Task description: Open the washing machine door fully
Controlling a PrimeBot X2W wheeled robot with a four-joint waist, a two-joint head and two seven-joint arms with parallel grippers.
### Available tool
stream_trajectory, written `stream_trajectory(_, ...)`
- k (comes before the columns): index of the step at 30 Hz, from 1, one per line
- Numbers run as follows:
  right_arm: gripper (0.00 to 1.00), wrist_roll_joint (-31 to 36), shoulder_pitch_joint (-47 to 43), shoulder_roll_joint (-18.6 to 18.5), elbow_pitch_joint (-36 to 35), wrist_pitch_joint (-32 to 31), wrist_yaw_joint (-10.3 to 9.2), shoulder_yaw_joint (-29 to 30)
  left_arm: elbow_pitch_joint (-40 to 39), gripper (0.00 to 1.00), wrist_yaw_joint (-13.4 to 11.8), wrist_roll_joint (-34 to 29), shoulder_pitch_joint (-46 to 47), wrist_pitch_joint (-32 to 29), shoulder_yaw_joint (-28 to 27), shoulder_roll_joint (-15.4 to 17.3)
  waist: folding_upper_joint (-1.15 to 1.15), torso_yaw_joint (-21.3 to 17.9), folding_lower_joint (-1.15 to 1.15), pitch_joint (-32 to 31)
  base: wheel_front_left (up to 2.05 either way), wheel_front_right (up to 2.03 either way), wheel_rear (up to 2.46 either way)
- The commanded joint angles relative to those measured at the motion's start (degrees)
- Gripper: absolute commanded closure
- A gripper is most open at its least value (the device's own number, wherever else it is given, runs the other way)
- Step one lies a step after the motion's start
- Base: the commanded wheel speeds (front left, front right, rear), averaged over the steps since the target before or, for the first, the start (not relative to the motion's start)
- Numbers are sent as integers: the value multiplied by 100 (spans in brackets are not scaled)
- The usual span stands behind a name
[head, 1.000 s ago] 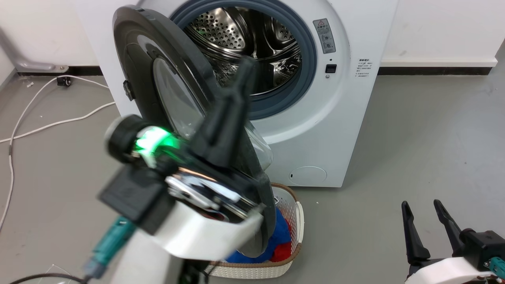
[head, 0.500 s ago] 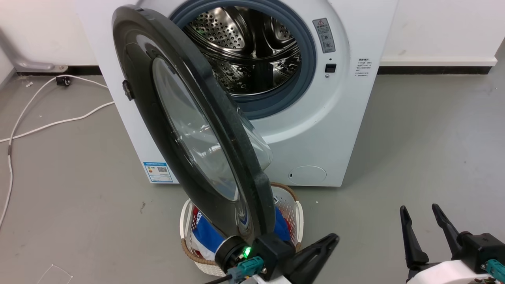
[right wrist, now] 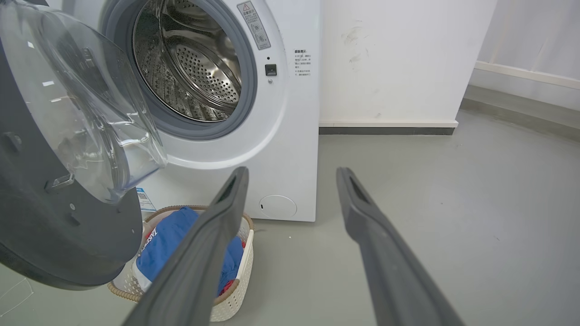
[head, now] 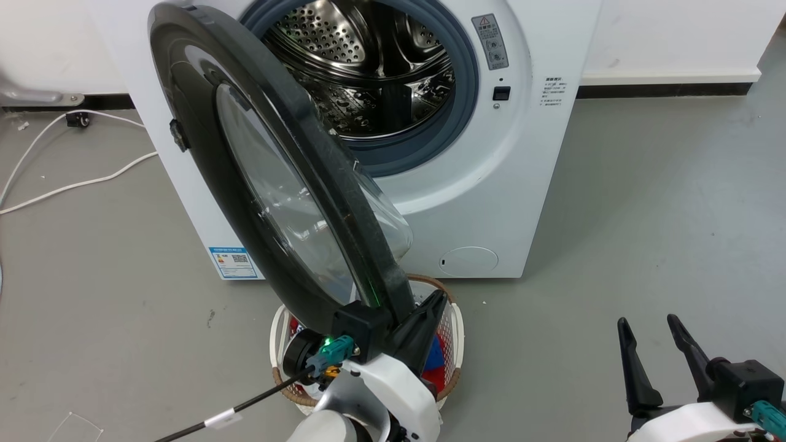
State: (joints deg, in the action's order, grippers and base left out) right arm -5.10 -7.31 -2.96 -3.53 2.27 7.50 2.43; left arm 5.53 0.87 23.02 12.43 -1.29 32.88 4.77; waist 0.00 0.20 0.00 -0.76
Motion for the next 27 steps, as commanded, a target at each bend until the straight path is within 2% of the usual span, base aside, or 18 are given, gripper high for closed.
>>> stream_trajectory(1, 0, -48, 59, 16, 25, 30, -1, -13, 96, 100, -37, 43, 86, 47, -39, -33, 0, -20, 0, 13, 0, 0, 0)
stream_trajectory(8, 0, -106, 85, 16, 112, 62, -1, 0, 503, 100, -129, 191, 44, 107, -134, -43, 0, -46, 0, -2, 0, 0, 0)
stream_trajectory(15, 0, -193, 119, 16, 161, 82, -1, 34, 568, 100, -259, 262, -202, 224, -250, 121, 0, 40, 0, -17, 0, 0, 0)
stream_trajectory(27, 0, -248, 109, 17, 173, 125, -1, 96, -209, 100, -702, 229, -935, 363, -515, 511, 0, 414, 0, -63, 0, 0, 0)
